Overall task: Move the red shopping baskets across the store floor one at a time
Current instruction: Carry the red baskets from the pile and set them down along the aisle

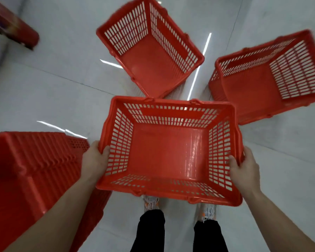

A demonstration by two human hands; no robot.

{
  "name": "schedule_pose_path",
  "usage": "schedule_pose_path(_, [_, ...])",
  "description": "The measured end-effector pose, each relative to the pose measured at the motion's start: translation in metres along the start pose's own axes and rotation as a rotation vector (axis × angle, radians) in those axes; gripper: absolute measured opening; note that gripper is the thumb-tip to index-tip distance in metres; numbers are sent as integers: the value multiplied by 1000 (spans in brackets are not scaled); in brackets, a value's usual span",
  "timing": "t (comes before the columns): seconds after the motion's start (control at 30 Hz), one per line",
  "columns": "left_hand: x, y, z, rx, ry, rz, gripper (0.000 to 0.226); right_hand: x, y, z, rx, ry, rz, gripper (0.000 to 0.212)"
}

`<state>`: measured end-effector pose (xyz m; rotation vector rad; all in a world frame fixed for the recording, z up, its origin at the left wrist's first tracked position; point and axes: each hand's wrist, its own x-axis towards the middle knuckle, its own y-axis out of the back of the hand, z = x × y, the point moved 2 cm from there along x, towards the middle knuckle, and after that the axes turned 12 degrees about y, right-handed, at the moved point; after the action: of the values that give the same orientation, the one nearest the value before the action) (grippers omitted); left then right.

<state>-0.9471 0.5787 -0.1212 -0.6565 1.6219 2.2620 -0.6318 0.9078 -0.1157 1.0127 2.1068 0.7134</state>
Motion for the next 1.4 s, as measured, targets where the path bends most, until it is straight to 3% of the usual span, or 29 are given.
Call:
schedule_pose_path(0.27, [-139,209,13,-218,129,158,37,-61,143,-174,82,184,-52,37])
schedule_pose_path(0.53, [-287,350,-66,-453,349,376,30,-98,194,-362,23,530,-258,39])
schedule_pose_path(0.8, [-375,390,-168,-761,635,569,3,-158,128,-532,-220,900,-526,49])
schedule_pose_path(1.1, [-423,362,-236,-1005,933,569,25,-226,13,-650,-433,1225,-753,51])
schedule_pose_path(1.4, [-407,325,-219,-1073,1247,582,36,-251,-132,-727,-479,1381,-1052,48])
